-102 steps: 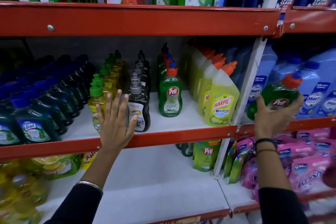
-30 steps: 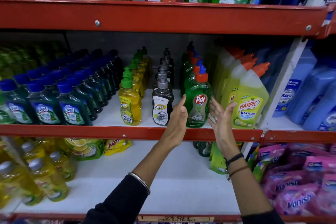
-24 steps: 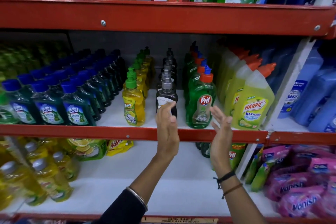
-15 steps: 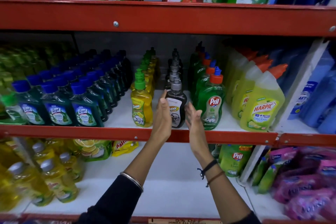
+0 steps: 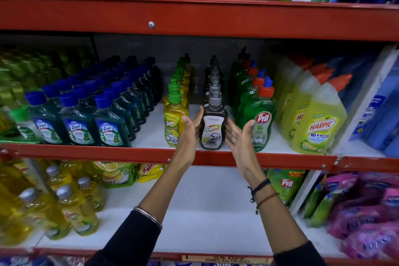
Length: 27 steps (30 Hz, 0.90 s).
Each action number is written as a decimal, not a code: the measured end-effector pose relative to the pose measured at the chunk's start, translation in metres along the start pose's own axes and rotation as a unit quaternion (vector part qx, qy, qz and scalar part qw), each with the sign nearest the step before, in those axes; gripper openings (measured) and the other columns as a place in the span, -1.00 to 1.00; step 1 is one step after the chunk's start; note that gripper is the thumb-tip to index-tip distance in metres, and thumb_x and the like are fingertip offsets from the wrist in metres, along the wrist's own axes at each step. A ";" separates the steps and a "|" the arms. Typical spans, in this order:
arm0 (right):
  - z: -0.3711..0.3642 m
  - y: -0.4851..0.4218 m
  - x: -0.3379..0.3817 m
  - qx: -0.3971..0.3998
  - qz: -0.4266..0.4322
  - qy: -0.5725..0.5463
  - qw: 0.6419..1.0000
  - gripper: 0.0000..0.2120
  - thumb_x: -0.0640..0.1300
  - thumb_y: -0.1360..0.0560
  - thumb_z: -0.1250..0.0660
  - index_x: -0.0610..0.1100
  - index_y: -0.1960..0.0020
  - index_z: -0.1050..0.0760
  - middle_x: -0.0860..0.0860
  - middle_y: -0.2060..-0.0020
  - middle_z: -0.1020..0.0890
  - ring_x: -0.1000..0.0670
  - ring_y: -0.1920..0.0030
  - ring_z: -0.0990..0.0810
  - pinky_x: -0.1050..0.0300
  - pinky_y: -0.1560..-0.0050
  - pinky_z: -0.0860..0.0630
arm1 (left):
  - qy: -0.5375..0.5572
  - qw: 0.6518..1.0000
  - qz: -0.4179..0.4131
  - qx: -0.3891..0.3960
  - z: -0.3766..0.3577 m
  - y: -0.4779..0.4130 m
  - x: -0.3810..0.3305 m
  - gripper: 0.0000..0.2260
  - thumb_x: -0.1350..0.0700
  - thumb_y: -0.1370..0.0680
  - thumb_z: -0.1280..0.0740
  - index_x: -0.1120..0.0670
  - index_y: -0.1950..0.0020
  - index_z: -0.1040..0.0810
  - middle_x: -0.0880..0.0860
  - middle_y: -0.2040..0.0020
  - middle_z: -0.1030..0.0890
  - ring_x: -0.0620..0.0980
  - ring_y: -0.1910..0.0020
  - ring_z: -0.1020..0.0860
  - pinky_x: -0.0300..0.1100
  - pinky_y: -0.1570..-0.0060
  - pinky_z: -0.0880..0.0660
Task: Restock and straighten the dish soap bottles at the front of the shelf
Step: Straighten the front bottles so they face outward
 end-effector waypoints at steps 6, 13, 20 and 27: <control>0.000 -0.002 0.000 -0.004 0.004 -0.020 1.000 0.22 0.69 0.01 0.00 -0.08 -0.43 -0.27 -0.08 -0.46 -0.31 -0.02 -0.45 -0.28 0.05 -0.45 -0.19 | -0.036 0.999 0.009 -0.006 -0.001 0.002 0.002 -0.32 -0.68 -0.11 0.19 -0.60 -0.17 -0.24 -0.11 -0.50 -0.26 -0.06 -0.48 -0.24 -0.02 -0.46 -0.18; -0.002 0.000 0.002 -0.025 0.021 -0.024 0.999 0.22 0.69 0.00 0.00 -0.07 -0.43 -0.26 -0.06 -0.45 -0.33 0.01 -0.44 -0.29 0.14 -0.39 -0.21 | -0.068 0.997 0.008 -0.022 0.002 0.003 0.010 -0.32 -0.66 -0.18 0.19 -0.56 -0.26 -0.20 -0.11 -0.51 -0.25 -0.08 -0.46 -0.25 0.12 -0.47 -0.19; -0.014 0.035 -0.012 -0.156 0.148 -0.025 0.976 -0.20 0.54 -0.32 -0.05 -0.04 -0.25 -0.45 -0.07 -0.26 -0.55 0.06 -0.30 -0.49 0.05 -0.39 -0.36 | -0.062 0.953 -0.178 -0.237 0.044 0.037 -0.004 -0.53 -0.40 -0.52 0.04 -0.25 -0.24 -0.45 -0.06 -0.27 -0.52 -0.07 -0.31 -0.46 -0.03 -0.32 -0.39; -0.090 0.020 -0.020 -0.001 0.088 0.028 0.996 -0.12 0.62 -0.23 0.00 0.14 -0.40 -0.21 0.03 -0.47 -0.29 0.13 -0.45 -0.25 0.06 -0.48 -0.15 | -0.041 0.978 -0.003 -0.203 0.096 0.010 0.000 -0.34 -0.32 -0.56 0.22 0.00 -0.47 -0.28 0.06 -0.43 -0.38 0.02 -0.42 -0.33 0.19 -0.40 -0.27</control>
Point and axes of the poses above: each hand's wrist, its own y-axis away from the middle knuckle, its own z-axis out of the back of the hand, x = y × z, the point moved 6 cm from there along -y, towards the middle knuckle
